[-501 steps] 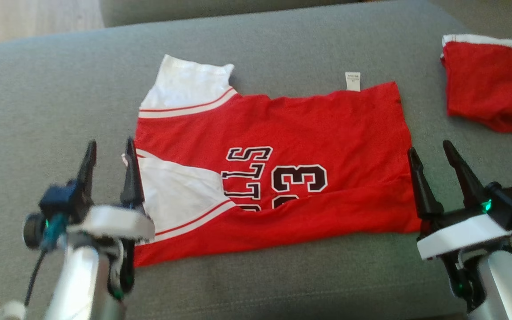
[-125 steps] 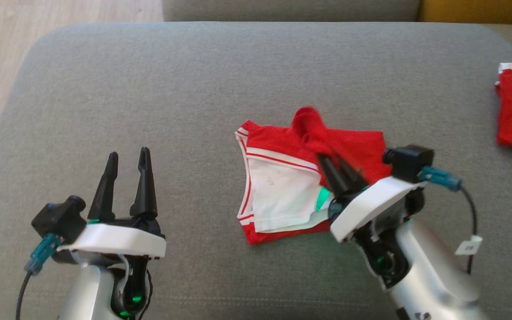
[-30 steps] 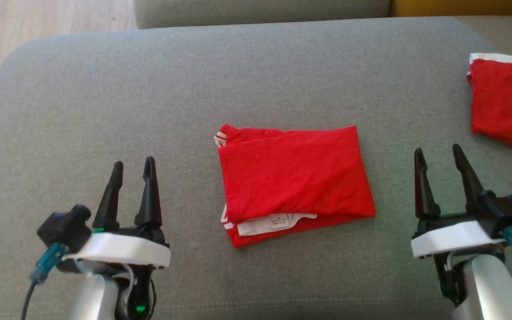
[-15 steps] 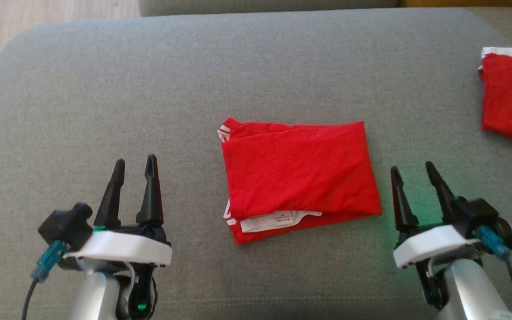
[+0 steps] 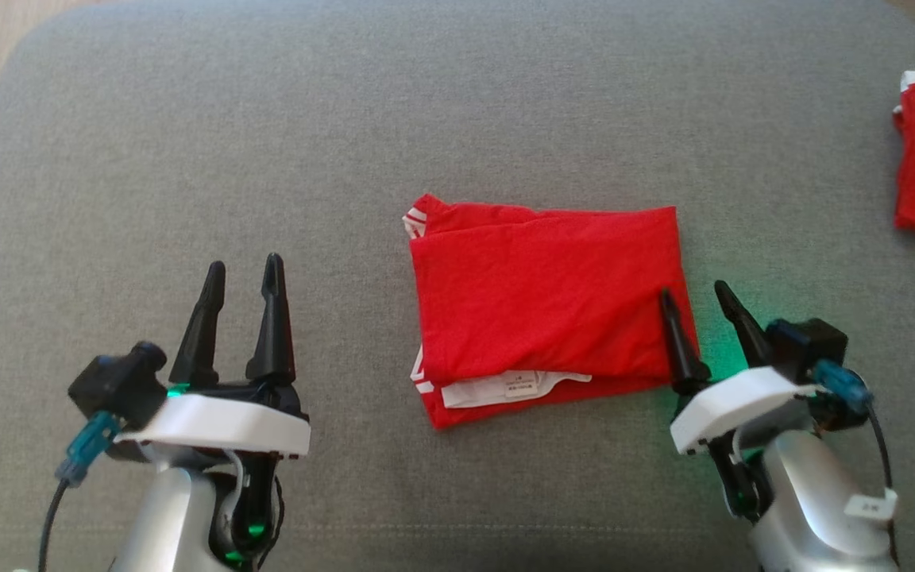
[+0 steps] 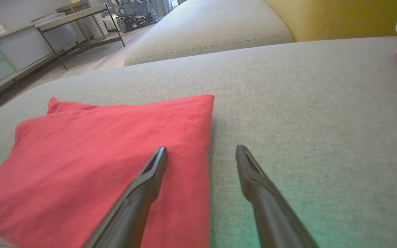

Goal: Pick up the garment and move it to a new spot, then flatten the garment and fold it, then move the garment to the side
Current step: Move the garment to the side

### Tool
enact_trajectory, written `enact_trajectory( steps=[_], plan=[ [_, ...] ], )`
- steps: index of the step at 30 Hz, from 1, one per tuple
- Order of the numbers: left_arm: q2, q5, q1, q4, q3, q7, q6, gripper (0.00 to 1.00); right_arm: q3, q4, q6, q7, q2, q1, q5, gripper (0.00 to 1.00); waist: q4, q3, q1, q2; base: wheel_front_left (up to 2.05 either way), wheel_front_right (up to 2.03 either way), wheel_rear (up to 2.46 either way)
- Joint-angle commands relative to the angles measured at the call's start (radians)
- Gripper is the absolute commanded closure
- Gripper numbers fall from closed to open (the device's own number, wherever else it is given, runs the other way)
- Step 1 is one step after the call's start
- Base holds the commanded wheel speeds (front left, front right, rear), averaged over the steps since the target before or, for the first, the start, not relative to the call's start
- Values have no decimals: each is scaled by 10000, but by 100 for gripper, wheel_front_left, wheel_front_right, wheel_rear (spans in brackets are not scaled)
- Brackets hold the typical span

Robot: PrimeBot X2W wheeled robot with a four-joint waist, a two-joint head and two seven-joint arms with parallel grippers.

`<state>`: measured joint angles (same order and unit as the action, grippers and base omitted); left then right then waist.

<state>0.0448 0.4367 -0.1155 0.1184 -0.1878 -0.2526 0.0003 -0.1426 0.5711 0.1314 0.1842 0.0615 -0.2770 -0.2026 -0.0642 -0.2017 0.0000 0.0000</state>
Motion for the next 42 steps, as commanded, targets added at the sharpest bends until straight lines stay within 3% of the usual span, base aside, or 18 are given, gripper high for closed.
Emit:
enact_trajectory(
  steps=[1,8,9,10,11,18,26,36,42],
  plan=[
    [54,-36,-382,-341,221,-92,26,0,-337,-116,-7,-21,-25,-436,-148,0,-50,-51,0,0,0,0,0],
    [54,-52,-460,-343,147,-92,25,0,-846,857,-7,-244,130,-959,-499,0,-203,-206,0,0,0,0,0],
    [54,-48,-475,-344,142,-92,30,0,-917,995,-7,-285,167,-1019,-522,28,-220,-223,0,0,0,0,0],
    [54,-44,-491,-347,138,-92,36,0,-938,1118,-7,-302,196,-1081,-550,76,-233,-238,0,0,0,0,0],
    [54,-41,-507,-351,136,-92,43,0,-980,1224,-7,-321,213,-1145,-583,100,-240,-254,0,0,0,0,0],
    [54,-46,-529,-365,153,-92,79,0,-1447,1477,-7,-82,566,-1566,-675,100,-174,-285,0,0,0,0,0],
    [54,-139,-623,-381,188,-92,15,0,-1721,1055,-7,449,1602,-2336,466,100,252,-333,0,0,0,0,0],
    [54,-350,-1021,-606,-48,-92,-81,0,-1834,98,-7,64,3247,-3510,542,100,1061,-647,0,0,0,0,0],
    [54,-553,-1473,-745,-328,-92,-126,0,-1753,245,-7,-505,4457,-4686,36,100,1555,-1315,0,0,0,0,0]
  ],
)
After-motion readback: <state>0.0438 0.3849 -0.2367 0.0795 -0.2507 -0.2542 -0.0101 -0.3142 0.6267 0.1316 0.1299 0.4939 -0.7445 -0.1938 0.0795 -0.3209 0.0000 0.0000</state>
